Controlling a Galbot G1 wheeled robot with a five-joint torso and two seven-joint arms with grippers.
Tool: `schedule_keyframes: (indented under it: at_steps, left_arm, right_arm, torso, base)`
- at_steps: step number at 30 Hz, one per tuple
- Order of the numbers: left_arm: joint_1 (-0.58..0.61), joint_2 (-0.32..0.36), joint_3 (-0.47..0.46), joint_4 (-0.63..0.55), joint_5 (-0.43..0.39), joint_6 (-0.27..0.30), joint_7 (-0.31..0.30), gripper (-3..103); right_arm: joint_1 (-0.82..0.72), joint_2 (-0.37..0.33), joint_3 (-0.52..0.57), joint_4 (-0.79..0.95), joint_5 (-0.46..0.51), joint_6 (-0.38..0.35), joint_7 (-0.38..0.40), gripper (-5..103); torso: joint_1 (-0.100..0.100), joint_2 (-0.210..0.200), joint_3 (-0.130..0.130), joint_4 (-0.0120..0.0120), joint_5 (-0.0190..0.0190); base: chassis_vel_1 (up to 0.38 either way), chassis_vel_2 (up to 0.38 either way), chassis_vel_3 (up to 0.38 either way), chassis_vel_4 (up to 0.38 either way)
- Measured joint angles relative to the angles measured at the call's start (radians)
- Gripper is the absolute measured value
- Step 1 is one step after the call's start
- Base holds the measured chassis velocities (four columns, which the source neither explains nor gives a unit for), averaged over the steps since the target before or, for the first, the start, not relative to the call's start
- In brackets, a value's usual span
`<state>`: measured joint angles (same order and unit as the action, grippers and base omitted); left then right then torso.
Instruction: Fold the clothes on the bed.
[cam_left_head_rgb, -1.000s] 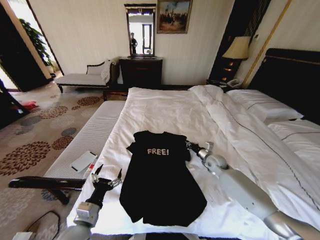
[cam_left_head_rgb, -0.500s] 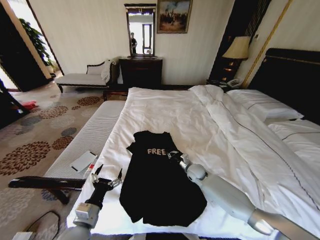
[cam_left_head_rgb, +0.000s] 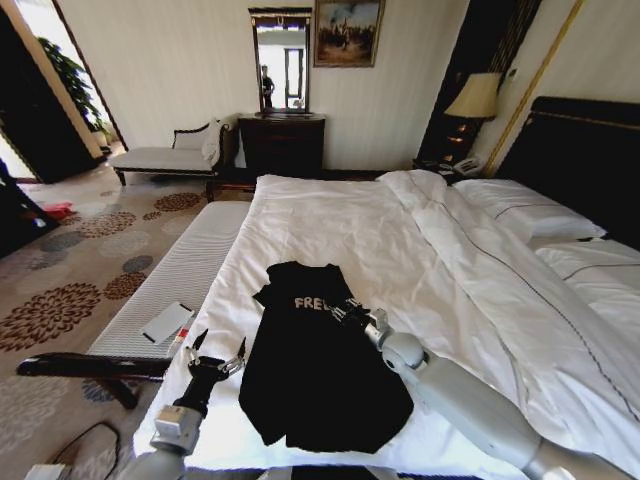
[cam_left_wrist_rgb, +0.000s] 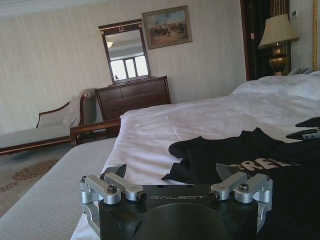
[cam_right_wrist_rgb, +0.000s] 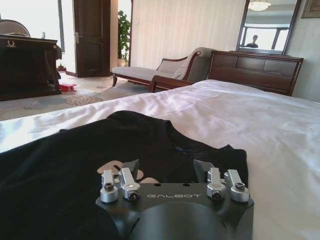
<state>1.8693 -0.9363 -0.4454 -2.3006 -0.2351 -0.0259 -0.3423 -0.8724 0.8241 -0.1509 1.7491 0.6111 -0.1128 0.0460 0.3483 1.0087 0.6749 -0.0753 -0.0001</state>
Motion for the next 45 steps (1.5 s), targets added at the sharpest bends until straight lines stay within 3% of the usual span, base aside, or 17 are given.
schedule_keyframes:
  at_steps: [9, 21, 25, 28, 31, 36, 42, 45]
  left_arm:
    - [0.019, -0.014, -0.003, 0.0, 0.012, -0.004, 0.0, 100]
    - [0.029, -0.025, -0.017, -0.001, 0.018, -0.005, 0.0, 100]
    - [0.036, -0.028, -0.026, 0.0, 0.018, -0.012, 0.003, 100]
    - [0.029, -0.019, -0.026, 0.008, 0.023, -0.017, 0.004, 100]
    - [0.02, -0.002, -0.016, 0.012, 0.034, -0.021, 0.005, 100]
    - [0.017, 0.0, -0.004, 0.01, 0.036, -0.022, 0.006, 100]
    - [0.022, -0.004, -0.013, 0.015, 0.031, -0.026, 0.006, 100]
    - [0.013, -0.004, -0.017, 0.021, 0.018, -0.026, 0.007, 100]
  right_arm:
    - [0.119, 0.005, -0.056, -0.163, -0.001, 0.032, -0.031, 96]
    - [0.199, 0.029, -0.143, -0.261, 0.026, 0.04, -0.05, 101]
    - [0.215, 0.027, -0.158, -0.276, 0.037, 0.039, -0.048, 92]
    - [0.223, 0.016, -0.184, -0.279, 0.039, 0.039, -0.053, 77]
    - [0.23, 0.008, -0.203, -0.281, 0.038, 0.039, -0.054, 71]
    - [0.243, 0.007, -0.219, -0.288, 0.056, 0.034, -0.053, 48]
    - [0.244, 0.003, -0.221, -0.299, 0.056, 0.035, -0.052, 32]
    - [0.24, 0.003, -0.22, -0.298, 0.05, 0.036, -0.049, 16]
  torso:
    - [0.0, 0.0, 0.0, 0.0003, 0.0002]
    - [0.0, 0.0, 0.0, 0.0002, 0.0]
    - [0.0, 0.0, 0.0, 0.0002, 0.0001]
    - [0.0, 0.0, 0.0, 0.0002, 0.0001]
    - [0.0, 0.0, 0.0, -0.0001, 0.0001]
    - [0.0, 0.0, 0.0, 0.0002, 0.0001]
    - [0.0, 0.0, 0.0, 0.0001, 0.0002]
    - [0.0, 0.0, 0.0, 0.0001, 0.0001]
  base:
    - [0.0, 0.0, 0.0, 0.0]
    - [0.0, 0.0, 0.0, 0.0]
    - [0.0, 0.0, 0.0, 0.0]
    - [0.0, 0.0, 0.0, 0.0]
    - [0.0, 0.0, 0.0, 0.0]
    - [0.0, 0.0, 0.0, 0.0]
    - [0.0, 0.0, 0.0, 0.0]
    - [0.0, 0.0, 0.0, 0.0]
